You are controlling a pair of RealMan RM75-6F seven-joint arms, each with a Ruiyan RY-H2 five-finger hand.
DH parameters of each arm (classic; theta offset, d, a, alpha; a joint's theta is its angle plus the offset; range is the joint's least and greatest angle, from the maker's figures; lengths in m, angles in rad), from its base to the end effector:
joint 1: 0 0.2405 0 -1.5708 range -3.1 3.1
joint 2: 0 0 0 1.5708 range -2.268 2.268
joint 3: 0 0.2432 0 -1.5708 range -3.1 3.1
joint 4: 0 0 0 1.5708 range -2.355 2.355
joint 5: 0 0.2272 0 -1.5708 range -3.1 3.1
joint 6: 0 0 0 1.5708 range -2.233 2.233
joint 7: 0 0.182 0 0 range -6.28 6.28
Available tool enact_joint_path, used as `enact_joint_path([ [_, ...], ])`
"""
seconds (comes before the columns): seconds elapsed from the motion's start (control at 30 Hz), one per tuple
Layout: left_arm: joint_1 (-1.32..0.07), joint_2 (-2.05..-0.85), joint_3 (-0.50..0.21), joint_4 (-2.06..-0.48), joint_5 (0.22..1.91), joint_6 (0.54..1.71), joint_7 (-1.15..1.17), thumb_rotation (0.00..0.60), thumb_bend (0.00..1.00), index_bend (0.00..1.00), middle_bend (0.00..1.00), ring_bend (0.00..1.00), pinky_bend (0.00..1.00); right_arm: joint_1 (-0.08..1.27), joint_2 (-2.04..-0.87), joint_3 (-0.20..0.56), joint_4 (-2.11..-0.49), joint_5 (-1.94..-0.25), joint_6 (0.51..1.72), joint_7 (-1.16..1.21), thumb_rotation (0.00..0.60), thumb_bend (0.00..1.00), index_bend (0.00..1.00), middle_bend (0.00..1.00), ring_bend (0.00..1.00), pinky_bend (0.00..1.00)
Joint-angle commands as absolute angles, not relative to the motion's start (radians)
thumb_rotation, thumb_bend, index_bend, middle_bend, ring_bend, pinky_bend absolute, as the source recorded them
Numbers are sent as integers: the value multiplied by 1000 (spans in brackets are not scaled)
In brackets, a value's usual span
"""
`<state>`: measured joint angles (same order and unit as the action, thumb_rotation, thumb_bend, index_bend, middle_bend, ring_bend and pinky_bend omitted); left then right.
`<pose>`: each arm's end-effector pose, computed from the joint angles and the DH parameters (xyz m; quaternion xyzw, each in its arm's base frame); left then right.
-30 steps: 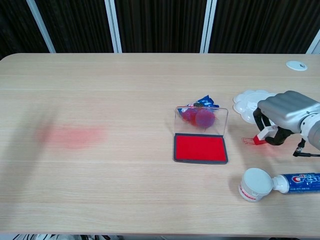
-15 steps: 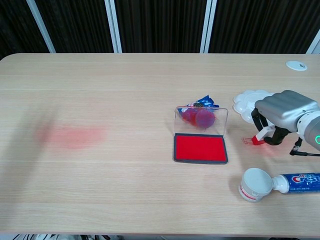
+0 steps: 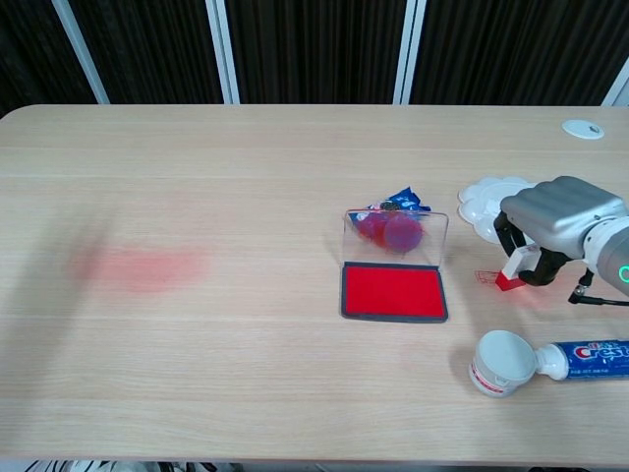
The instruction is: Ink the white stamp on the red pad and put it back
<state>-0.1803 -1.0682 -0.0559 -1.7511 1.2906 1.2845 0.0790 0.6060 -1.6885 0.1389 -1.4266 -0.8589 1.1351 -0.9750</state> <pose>-0.3040 0.2418 0.1173 -0.5918 -0.4679 -0.3287 0.5682 -0.2027 -0.3390 -0.0692 0.7501 -0.3027 0.1663 0.5639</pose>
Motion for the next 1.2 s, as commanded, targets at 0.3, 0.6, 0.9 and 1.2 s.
enact_joint_path([
  [0.3, -180, -1067, -56, -1753, 1289, 1283, 77, 600, 1, 0, 0, 0, 0, 619, -1686, 136, -1440, -844, 1146, -995, 600, 350, 521, 423, 401, 454],
  [0.6, -181, -1065, -55, -1753, 1291, 1283, 73, 600, 1, 0, 0, 0, 0, 625, -1688, 129, -1452, -807, 1157, -1026, 600, 170, 272, 244, 249, 387],
  [0.9, -180, -1066, -55, -1751, 1294, 1285, 72, 600, 1, 0, 0, 0, 0, 625, -1668, 126, -1509, -806, 1202, -1046, 600, 108, 45, 39, 74, 280],
  [1.2, -178, -1071, -54, -1742, 1307, 1300, 80, 600, 1, 0, 0, 0, 0, 573, -1526, 95, -1665, -934, 1297, -971, 600, 106, 0, 2, 29, 248],
])
